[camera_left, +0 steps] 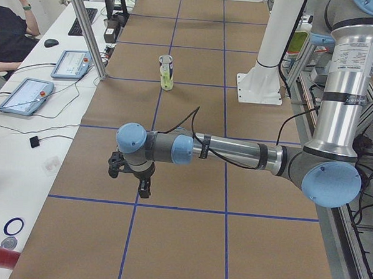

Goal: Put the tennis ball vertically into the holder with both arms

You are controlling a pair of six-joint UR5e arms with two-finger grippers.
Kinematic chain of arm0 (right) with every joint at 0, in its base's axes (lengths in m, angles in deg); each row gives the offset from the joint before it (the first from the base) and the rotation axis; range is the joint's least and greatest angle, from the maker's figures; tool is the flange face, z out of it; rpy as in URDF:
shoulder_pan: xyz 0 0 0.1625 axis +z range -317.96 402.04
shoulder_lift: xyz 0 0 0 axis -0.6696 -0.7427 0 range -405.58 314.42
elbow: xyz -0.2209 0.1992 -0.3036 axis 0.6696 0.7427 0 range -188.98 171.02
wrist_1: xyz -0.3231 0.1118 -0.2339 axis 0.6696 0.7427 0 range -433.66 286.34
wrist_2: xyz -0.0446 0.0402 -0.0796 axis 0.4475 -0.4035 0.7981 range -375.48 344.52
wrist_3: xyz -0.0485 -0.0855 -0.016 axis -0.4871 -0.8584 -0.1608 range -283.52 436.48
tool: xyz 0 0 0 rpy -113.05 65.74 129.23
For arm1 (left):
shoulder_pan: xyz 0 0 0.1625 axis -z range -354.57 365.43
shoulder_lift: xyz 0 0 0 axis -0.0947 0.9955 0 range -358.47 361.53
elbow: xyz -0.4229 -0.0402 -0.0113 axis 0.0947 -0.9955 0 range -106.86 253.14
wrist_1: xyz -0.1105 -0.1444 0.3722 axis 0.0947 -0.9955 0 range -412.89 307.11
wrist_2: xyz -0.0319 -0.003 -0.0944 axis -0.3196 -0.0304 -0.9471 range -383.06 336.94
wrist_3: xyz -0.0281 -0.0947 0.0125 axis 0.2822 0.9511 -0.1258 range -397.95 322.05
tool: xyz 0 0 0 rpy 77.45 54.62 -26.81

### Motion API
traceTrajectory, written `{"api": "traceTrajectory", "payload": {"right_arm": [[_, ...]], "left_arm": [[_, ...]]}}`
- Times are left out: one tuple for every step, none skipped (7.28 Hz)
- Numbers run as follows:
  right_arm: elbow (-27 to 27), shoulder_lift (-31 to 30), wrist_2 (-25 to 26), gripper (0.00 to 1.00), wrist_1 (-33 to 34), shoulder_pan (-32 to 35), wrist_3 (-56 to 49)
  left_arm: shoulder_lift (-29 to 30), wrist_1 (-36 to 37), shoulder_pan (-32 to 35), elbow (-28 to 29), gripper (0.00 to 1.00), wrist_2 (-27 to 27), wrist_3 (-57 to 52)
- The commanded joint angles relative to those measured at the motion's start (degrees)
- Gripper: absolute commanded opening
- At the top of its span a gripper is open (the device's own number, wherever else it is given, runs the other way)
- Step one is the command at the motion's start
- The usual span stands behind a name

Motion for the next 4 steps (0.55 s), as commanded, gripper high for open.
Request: {"api": "traceTrajectory", "payload": {"right_arm": [[0.3,-0.1,-0.1,0.99,0.0,-0.1,-0.1],[0.3,-0.9,-0.2,0.99,0.0,-0.1,-0.1],[-0.3,-2.5,-0.4,0.99,-0.1,-0.1,-0.2],[-0.7,-3.4,-0.7,0.99,-0.1,-0.1,-0.2]], "left_arm": [[-0.1,0.0,0.0,-0.1,0.99,2.1,-0.1],[-0.1,0.0,0.0,-0.1,1.0,2.5,-0.1],[-0.2,0.0,0.0,-0.1,0.99,2.5,-0.1],[-0.2,0.0,0.0,-0.1,0.99,2.5,-0.1]]}}
